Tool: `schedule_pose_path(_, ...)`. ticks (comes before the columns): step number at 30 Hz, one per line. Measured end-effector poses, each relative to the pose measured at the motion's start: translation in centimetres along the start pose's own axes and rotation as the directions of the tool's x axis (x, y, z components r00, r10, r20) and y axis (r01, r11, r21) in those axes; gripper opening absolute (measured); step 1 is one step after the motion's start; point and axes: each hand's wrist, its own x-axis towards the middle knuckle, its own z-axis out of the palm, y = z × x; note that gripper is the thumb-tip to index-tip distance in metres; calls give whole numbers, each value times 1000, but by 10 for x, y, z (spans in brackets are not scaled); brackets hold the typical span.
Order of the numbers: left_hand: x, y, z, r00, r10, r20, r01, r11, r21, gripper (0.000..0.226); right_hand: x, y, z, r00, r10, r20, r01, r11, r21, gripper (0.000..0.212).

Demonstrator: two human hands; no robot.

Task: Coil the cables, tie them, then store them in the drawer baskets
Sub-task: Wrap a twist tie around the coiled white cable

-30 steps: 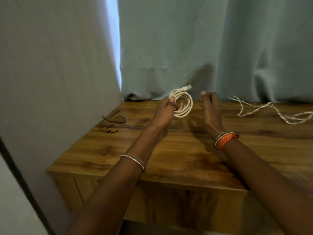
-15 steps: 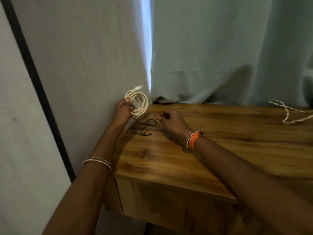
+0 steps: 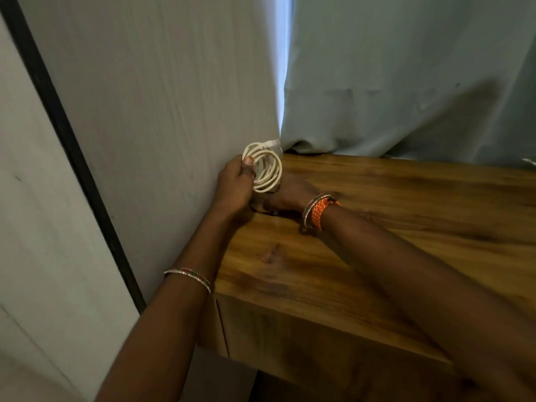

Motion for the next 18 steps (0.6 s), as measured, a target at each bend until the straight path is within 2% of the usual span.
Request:
schedule_pose_path(5,-7,1,-3,1000,-17,-4,17,999,31,49,-6,-4,-4,1000,2,19,-5,987,161,31)
schedule_pose_path(6,-9,2,-4,1000,-23,-16,23,999,22,48,-7,-5,-5,1000,14,25,-19,984,175,31)
schedule_pose_path(8,-12,5,-3,999,-30,-39,30,999,14,40,-11,-2,-12,998,47,45,-57,966,252,15)
schedule_pose_path(9,-14,6,-3,998,-41,-47,41,999,0,34,-13,0,-14,996,70,46,-81,949,304,18)
schedule_pose_path(11,-17,11,-3,996,-71,-54,67,994,-81,28,-16,8,-17,989,148,4,-136,894,427,31)
schedule_pose_path(14,-23,15,-3,995,-86,-41,80,989,-123,28,-25,22,-19,963,255,-86,-160,798,580,19)
schedule_pose_path(18,-28,16,-1,995,-55,-79,48,994,-94,31,-37,47,-43,953,214,-214,-67,838,542,12)
